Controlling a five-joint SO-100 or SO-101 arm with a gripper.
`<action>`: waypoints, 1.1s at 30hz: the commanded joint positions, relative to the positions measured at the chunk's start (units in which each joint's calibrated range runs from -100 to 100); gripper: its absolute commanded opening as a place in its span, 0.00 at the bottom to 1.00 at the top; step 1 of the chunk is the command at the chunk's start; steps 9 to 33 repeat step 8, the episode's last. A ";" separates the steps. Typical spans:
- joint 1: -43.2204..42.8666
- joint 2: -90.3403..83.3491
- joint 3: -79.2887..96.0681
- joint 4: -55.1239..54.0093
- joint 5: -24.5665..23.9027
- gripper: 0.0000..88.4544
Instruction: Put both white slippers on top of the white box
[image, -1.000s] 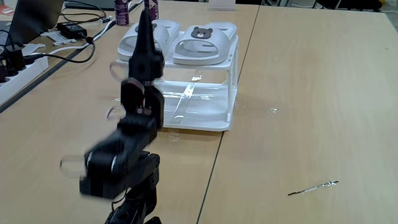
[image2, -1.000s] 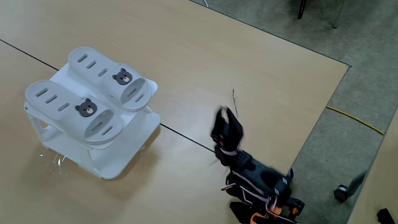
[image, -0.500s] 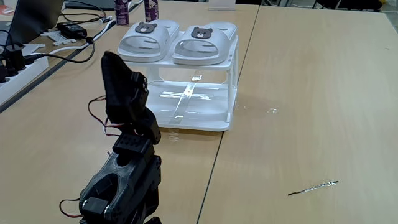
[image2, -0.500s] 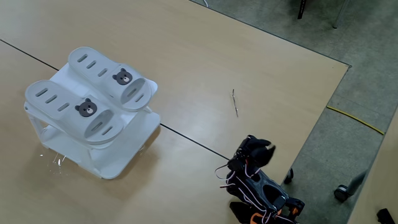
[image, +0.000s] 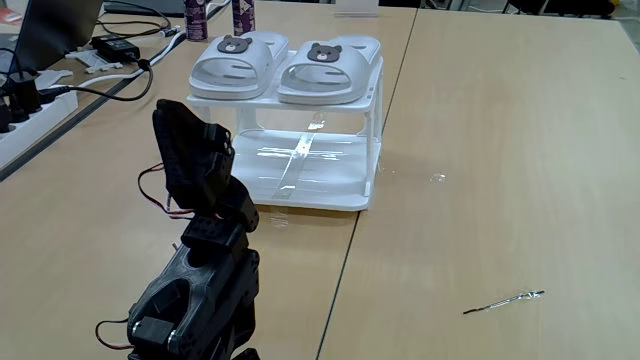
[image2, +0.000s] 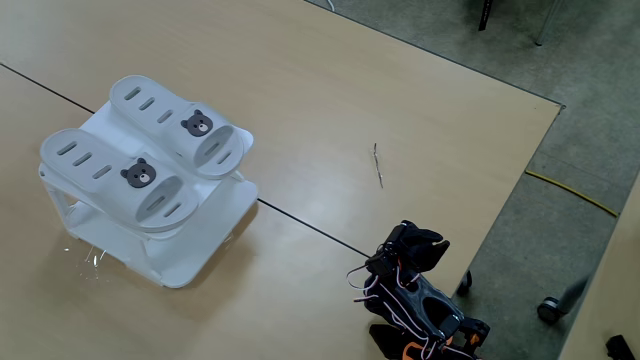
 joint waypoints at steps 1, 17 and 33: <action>0.27 0.02 0.63 -0.26 0.42 0.01; 0.27 0.10 0.63 -0.26 0.42 0.01; 0.27 0.10 0.63 -0.26 0.42 0.01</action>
